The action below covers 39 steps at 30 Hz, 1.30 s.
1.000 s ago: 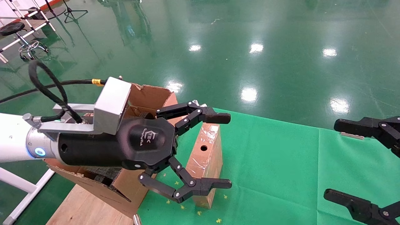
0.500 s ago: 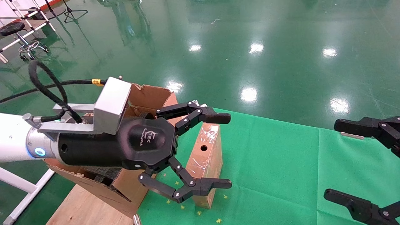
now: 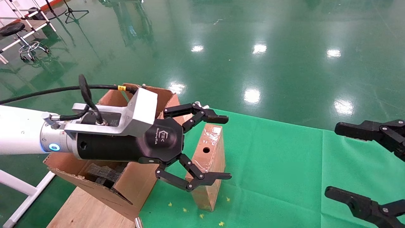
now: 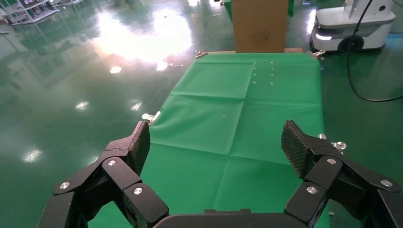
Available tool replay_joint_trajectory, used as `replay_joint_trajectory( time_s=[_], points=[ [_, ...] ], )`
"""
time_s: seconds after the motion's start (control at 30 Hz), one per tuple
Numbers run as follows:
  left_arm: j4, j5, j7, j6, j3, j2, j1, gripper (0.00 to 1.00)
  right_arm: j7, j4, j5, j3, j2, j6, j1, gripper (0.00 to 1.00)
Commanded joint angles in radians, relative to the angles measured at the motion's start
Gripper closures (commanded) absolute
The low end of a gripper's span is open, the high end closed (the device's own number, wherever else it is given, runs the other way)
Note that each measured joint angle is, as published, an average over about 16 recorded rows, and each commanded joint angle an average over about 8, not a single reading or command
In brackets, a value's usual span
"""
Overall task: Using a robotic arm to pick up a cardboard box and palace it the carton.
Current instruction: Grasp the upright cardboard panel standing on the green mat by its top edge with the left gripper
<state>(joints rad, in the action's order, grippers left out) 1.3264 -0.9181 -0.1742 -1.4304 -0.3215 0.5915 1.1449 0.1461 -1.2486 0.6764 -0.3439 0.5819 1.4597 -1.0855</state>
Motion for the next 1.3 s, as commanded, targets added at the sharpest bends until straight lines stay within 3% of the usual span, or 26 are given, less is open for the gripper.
replay_joint_trajectory(
  time_s=[0.03,0.23,0.47,0.93,1.3],
  points=[
    [0.0,-0.003,0.001,0.002,-0.002,0.002,0.003,0.0,0.0,0.0,0.0,0.0,0.0,0.0,0.0,1.0],
    [0.003,-0.078,-0.053,0.048,-0.022,-0.006,0.035,0.0,0.0,0.0,0.0,0.0,0.0,0.0,0.0,1.0],
    [0.025,-0.338,-0.266,0.11,-0.125,0.027,0.184,0.0,0.0,0.0,0.0,0.0,0.0,0.0,0.0,1.0],
    [0.024,-0.68,-0.866,-0.051,-0.33,0.178,0.475,0.0,0.0,0.0,0.0,0.0,0.0,0.0,0.0,1.0],
    [0.024,-0.891,-1.312,-0.128,-0.504,0.297,0.582,0.0,0.0,0.0,0.0,0.0,0.0,0.0,0.0,1.0]
  ],
)
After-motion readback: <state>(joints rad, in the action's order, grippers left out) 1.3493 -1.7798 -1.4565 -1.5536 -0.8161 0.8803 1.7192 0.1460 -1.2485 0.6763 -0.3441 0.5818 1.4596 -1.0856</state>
